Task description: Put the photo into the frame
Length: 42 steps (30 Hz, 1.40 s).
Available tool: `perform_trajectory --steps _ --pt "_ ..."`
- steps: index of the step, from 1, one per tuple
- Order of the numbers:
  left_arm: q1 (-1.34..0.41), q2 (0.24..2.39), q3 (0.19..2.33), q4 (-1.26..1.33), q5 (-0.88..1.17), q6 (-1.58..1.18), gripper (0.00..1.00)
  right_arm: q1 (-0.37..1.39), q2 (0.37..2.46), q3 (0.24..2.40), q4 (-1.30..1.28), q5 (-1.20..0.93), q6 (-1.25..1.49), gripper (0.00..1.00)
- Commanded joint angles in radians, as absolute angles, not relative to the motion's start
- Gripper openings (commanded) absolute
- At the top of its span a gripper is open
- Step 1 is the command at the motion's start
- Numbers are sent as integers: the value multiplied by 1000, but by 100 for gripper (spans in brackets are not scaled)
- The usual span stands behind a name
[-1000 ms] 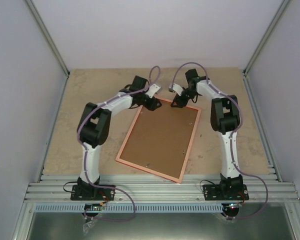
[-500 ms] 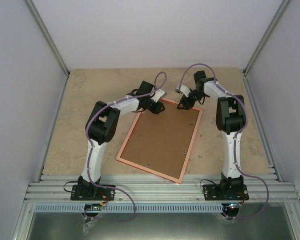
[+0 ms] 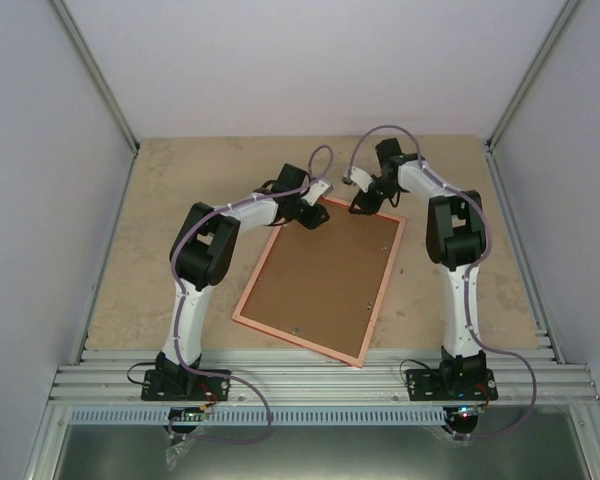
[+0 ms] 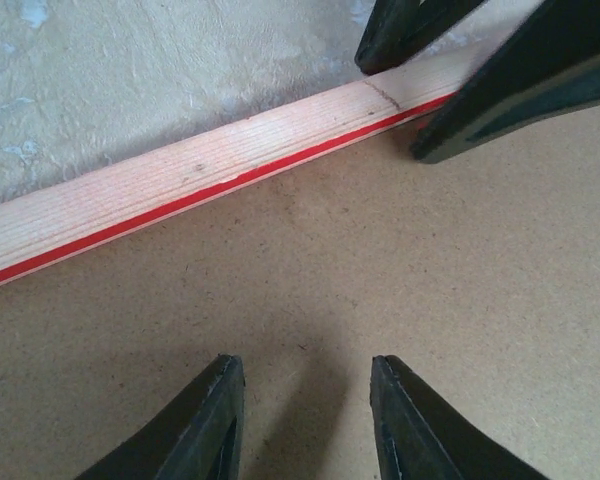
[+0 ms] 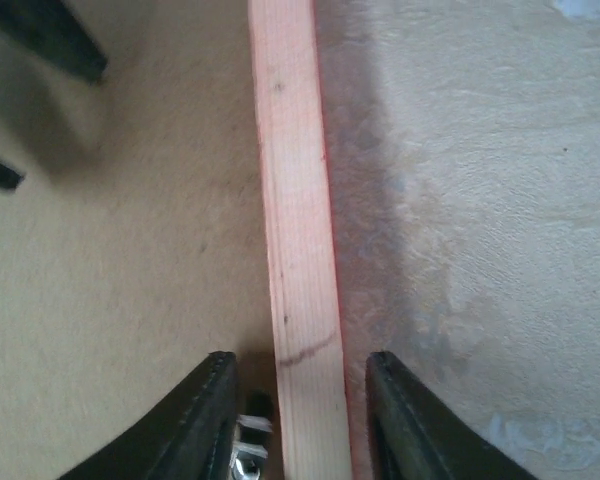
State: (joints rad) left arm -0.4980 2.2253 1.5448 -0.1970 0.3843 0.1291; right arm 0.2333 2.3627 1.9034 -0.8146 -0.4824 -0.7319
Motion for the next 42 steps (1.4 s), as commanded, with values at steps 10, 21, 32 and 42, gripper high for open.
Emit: perform_trajectory --steps 10,21,32,42 --pt "-497 2249 1484 -292 295 113 35 217 2401 1859 -767 -248 -696 24" --pt "-496 2263 1500 -297 296 104 35 213 2440 2065 -959 -465 -616 49" --pt "-497 2263 1495 -293 298 100 35 216 2448 2008 -949 -375 -533 50" --pt "-497 2262 1490 -288 270 91 33 215 2454 1982 -921 -160 -527 23"
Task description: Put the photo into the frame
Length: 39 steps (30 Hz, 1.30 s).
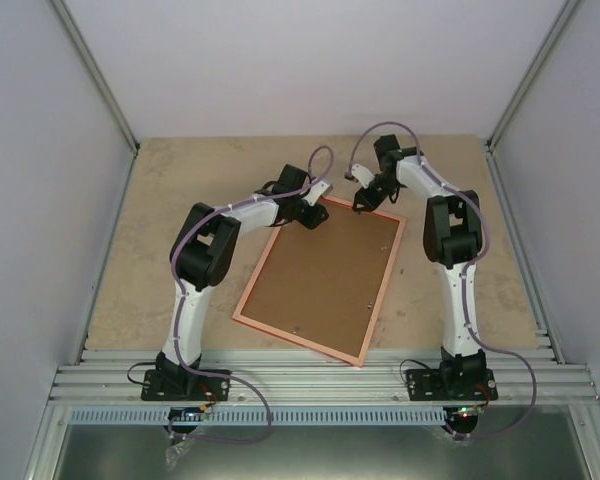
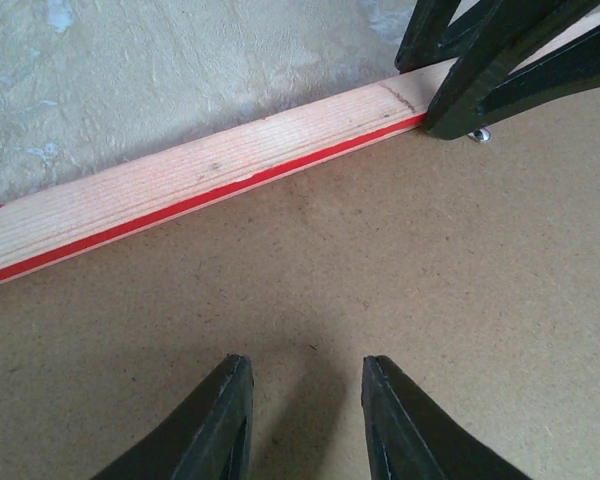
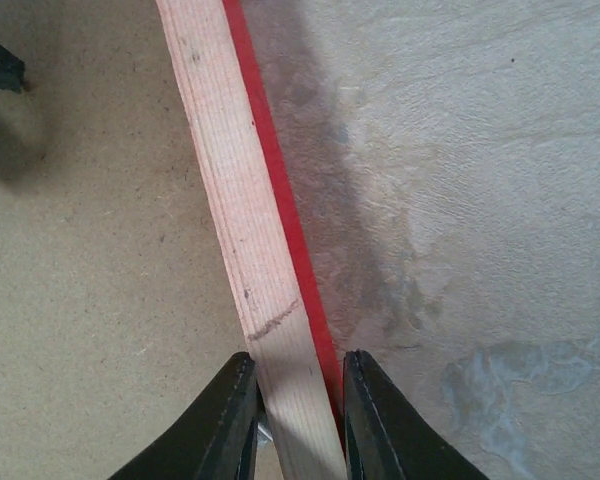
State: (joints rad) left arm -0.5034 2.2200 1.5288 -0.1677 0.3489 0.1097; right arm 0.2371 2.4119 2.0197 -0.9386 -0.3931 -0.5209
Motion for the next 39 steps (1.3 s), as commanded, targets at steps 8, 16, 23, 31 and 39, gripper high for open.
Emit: perform_trajectory --steps 8,16,23,31,39 --pt "-496 2251 1487 -287 253 64 33 221 2495 2038 -889 -155 -541 12" --pt "-494 2190 1426 -282 306 32 33 300 2601 2316 -833 -273 -565 19" --pt "-495 2192 1401 -274 319 10 33 298 2418 2205 -809 -342 -500 55" --pt "-495 2215 1427 -280 317 10 33 199 2077 1714 -755 -262 -284 83" --pt "-495 2217 1421 -282 319 -3 33 143 1914 1425 -669 -198 -5 83"
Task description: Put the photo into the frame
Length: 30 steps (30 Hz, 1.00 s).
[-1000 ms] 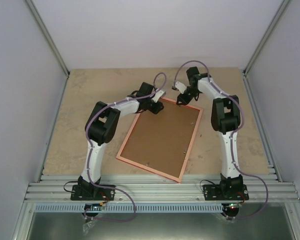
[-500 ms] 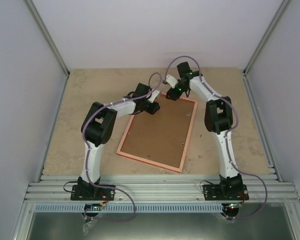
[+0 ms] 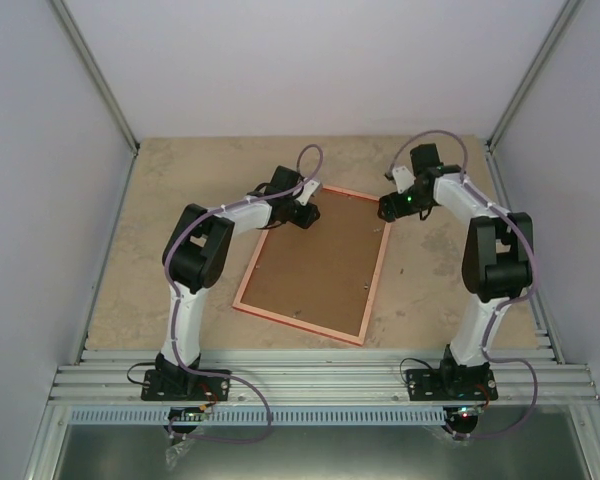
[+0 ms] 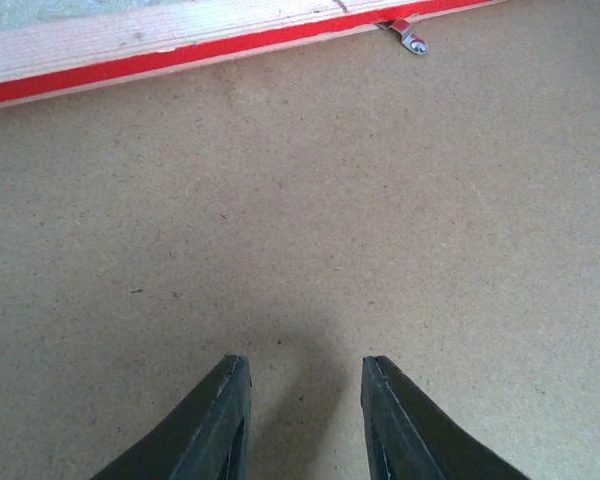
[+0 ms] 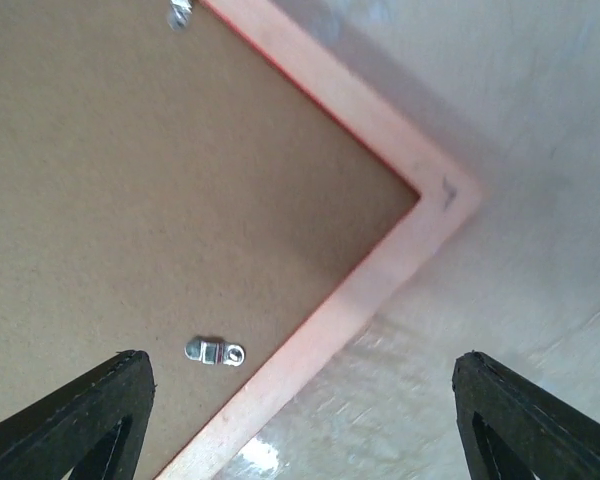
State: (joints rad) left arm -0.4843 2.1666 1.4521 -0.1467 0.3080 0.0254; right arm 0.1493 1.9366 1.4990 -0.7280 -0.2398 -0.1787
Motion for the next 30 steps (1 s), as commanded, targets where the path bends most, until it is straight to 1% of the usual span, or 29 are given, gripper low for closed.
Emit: perform_trajectory --steps 1,8,11,15,22,25,29,30 --pt "-495 2216 1418 -279 320 -17 33 140 1917 1413 -664 -208 35 83" --pt "-495 2211 1412 -272 314 -18 33 147 1989 1434 -671 -228 149 82" --pt "-495 2206 1406 -268 308 -18 33 160 2006 1449 -675 -230 156 82" --pt "-495 2198 1395 -263 301 -17 33 193 2021 1427 -666 -191 144 80" --pt "-494 2188 1385 -259 298 -17 34 209 2056 1389 -695 -82 32 69" --pt "-494 2186 1384 -259 292 -16 34 209 2059 1366 -723 -84 -41 63" --pt "-493 2186 1384 -259 288 -12 33 207 2051 1338 -738 -74 -88 48" --pt "-493 2186 1383 -259 288 -13 33 207 2052 1338 -744 -75 -96 46"
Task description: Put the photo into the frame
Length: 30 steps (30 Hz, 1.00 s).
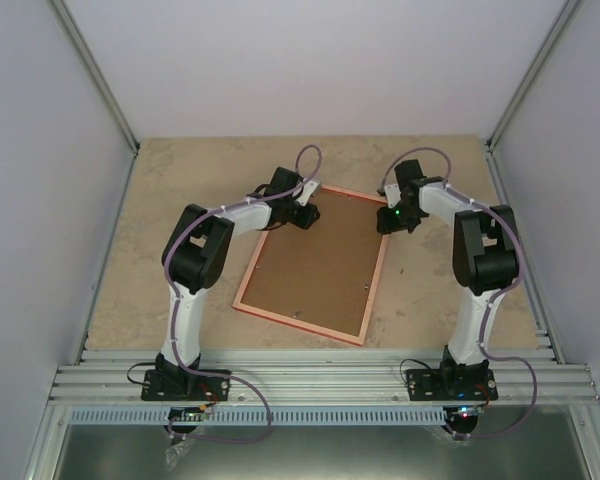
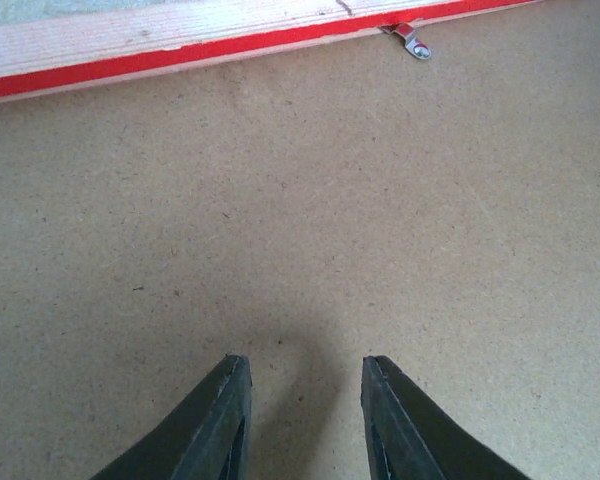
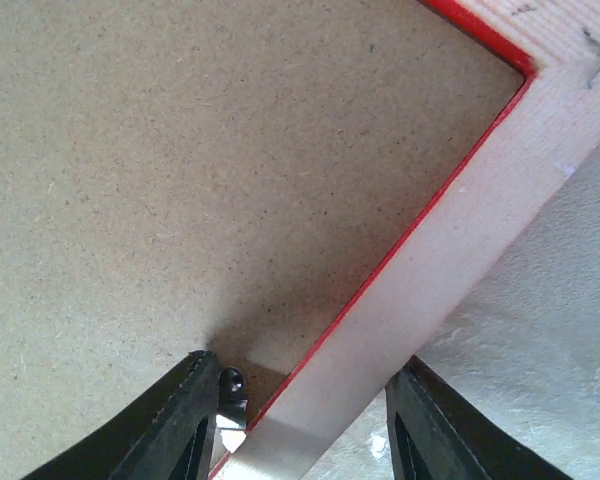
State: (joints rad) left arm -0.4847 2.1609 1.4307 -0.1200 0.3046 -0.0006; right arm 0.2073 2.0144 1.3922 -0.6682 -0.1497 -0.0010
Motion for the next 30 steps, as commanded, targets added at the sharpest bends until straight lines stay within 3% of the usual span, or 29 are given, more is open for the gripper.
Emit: perform_trajectory --steps 1,10,12,16,19,22,28,30 --pt "-492 2186 1381 -259 288 -12 33 206 2053 1339 -750 -77 -103 45" --pt "-474 2181 1364 -252 282 -13 33 206 2084 1369 -769 -96 -227 24" --pt "-471 2181 1361 -250 284 -15 32 207 2100 1398 -781 -98 -276 29" --pt "-470 2178 1361 -250 284 -14 32 208 2114 1434 -820 -140 -338 52" --pt "-471 2176 1360 -249 283 -14 32 209 2110 1437 -837 -157 -370 56" --pt "-471 2177 1358 -249 280 -13 32 210 2120 1436 -836 -115 -395 49" --pt "-469 2178 1356 -248 272 -11 32 211 2132 1436 -811 -10 -433 17" --pt "-468 2182 1359 -247 269 -11 32 212 2140 1459 -802 -9 -431 16"
